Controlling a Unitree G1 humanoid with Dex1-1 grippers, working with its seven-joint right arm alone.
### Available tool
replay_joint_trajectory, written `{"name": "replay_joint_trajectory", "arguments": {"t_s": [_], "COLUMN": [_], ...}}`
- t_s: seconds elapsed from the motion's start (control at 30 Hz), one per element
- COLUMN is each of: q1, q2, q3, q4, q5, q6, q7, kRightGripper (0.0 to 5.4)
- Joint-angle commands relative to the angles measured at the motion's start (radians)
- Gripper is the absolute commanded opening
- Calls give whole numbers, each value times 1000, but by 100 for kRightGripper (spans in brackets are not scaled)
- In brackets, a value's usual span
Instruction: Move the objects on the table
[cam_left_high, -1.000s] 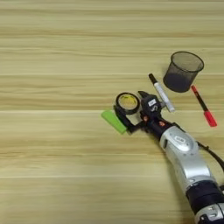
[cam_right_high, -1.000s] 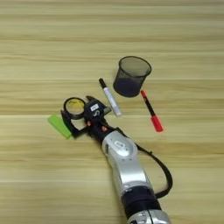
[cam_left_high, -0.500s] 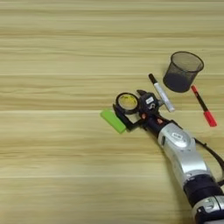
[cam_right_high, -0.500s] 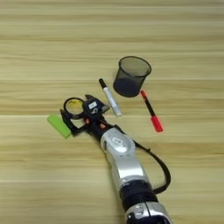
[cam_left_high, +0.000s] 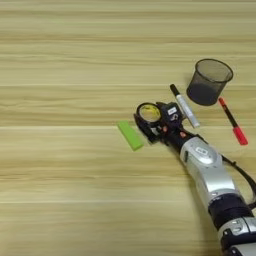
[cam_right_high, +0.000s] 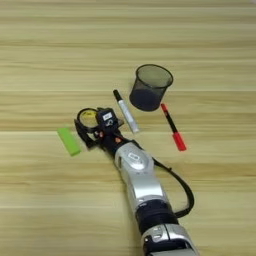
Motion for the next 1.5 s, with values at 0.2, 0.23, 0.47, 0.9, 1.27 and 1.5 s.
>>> {"name": "replay_joint_trajectory", "arguments": {"t_s": [0.2,0.23,0.47,0.9,1.27,1.5], "q1": [-91,-95,-113,-113,-99,-28], "q2": [-22,-23,-24,-24,-23,-11], "q3": [-72,-76,-90,-87,-92,-86], "q4": [31,40,74,78,49,-126], "q5": [14,13,9,2,12,42], "q6": [16,16,18,14,-5,-30], "q7": [-83,-88,-103,-107,-108,-71], "kRightGripper": [400,400,400,441,536,536]}}
